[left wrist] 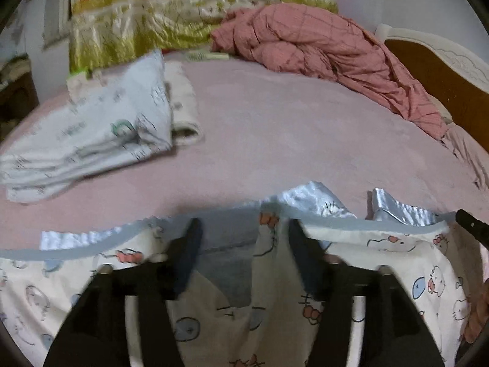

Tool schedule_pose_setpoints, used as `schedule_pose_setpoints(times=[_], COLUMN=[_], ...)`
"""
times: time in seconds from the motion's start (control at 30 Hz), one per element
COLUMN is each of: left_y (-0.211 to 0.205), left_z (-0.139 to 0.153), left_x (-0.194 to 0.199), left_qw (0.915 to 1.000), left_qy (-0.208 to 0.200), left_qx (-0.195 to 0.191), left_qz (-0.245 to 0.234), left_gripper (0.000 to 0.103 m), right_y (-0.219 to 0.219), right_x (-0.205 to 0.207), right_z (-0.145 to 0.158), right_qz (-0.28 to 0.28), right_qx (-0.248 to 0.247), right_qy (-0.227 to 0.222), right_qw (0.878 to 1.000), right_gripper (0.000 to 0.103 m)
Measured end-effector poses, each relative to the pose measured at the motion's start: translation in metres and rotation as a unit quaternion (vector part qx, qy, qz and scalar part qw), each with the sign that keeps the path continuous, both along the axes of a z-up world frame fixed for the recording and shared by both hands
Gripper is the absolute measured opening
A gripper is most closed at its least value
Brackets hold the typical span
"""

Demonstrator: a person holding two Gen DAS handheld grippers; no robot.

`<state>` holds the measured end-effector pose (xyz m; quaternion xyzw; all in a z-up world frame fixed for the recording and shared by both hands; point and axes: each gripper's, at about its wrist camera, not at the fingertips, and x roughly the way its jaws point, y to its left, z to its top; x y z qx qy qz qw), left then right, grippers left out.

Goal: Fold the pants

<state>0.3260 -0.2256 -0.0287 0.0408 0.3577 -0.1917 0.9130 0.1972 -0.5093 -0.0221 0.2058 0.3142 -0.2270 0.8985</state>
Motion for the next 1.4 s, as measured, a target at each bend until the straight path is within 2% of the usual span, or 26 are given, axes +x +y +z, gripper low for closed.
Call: schedule_pose_setpoints(times=[0.13, 0.27, 0.4, 0.5, 0.57, 0.67, 0.83, 0.9, 1.03, 1.1, 1.17, 1.2, 1.4], left_y=[0.005, 0.011, 0.021, 0.031, 0.039, 0.054, 0.089, 0.102, 0.111, 0.120, 0.131, 0.137, 0.184], left_z=[0.019, 0.044, 0.080, 0.114, 0.137, 0.165, 0.202, 0.208, 0.207, 0.195, 0.179, 0.171, 0.149], left_x=[-0.015, -0.028, -0.051, -0.077, -0.098, -0.130, -0.191, -0.216, -0.249, -0.261, -0.270, -0.275, -0.305], left_qw=[0.9985, 0.9952, 0.9899, 0.9833, 0.9773, 0.9691, 0.9524, 0.9470, 0.9436, 0.9462, 0.9509, 0.9521, 0.9522], left_qy=[-0.055, -0.097, -0.138, -0.171, -0.199, -0.232, -0.279, -0.291, -0.309, -0.298, -0.282, -0.280, -0.283], left_qx=[0.003, 0.000, -0.028, -0.060, -0.069, -0.078, -0.100, -0.112, -0.086, -0.097, -0.100, -0.092, -0.049], left_qz=[0.007, 0.014, 0.016, 0.015, 0.020, 0.028, 0.071, 0.078, 0.084, 0.079, 0.078, 0.084, 0.105], left_gripper=[0.070, 0.070, 0.076, 0.079, 0.090, 0.091, 0.092, 0.093, 0.094, 0.094, 0.094, 0.094, 0.094], right_y=[-0.002, 0.015, 0.031, 0.044, 0.050, 0.056, 0.067, 0.077, 0.102, 0.122, 0.138, 0.143, 0.196], right_x=[-0.008, -0.018, -0.035, -0.044, -0.054, -0.071, -0.105, -0.120, -0.151, -0.174, -0.192, -0.198, -0.236], right_z=[0.008, 0.034, 0.060, 0.080, 0.093, 0.109, 0.133, 0.141, 0.152, 0.151, 0.147, 0.145, 0.135], right_qz=[-0.003, 0.007, 0.026, 0.028, 0.016, 0.016, 0.015, 0.019, 0.035, 0.049, 0.065, 0.072, 0.112], right_qx=[0.004, -0.058, -0.075, -0.107, -0.121, -0.117, -0.111, -0.110, -0.116, -0.131, -0.132, -0.132, -0.137], right_qy=[-0.013, -0.022, -0.057, -0.076, -0.094, -0.125, -0.175, -0.190, -0.210, -0.212, -0.212, -0.211, -0.207], right_qw=[1.000, 0.998, 0.995, 0.991, 0.988, 0.985, 0.978, 0.975, 0.970, 0.967, 0.966, 0.966, 0.962], right_gripper=[0.008, 0.008, 0.008, 0.008, 0.008, 0.009, 0.009, 0.009, 0.009, 0.010, 0.016, 0.018, 0.018])
